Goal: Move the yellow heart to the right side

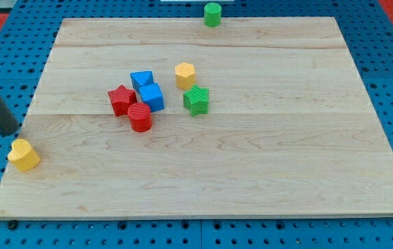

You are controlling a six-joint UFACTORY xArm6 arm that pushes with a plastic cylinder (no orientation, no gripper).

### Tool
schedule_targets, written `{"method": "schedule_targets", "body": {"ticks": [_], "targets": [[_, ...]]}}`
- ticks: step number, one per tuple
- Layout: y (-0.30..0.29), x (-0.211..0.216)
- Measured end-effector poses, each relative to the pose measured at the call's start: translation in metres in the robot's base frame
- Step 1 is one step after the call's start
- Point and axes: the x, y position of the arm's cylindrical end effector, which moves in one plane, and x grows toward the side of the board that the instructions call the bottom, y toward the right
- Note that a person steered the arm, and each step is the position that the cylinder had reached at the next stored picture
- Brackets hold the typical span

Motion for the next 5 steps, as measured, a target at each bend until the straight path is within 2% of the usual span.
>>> {"method": "schedule_targets", "body": {"ticks": [1, 2, 4, 5], "targets": [[0.0, 0.015], [0.006, 0.047], [0.135, 0.044], [0.143, 0.077]]}}
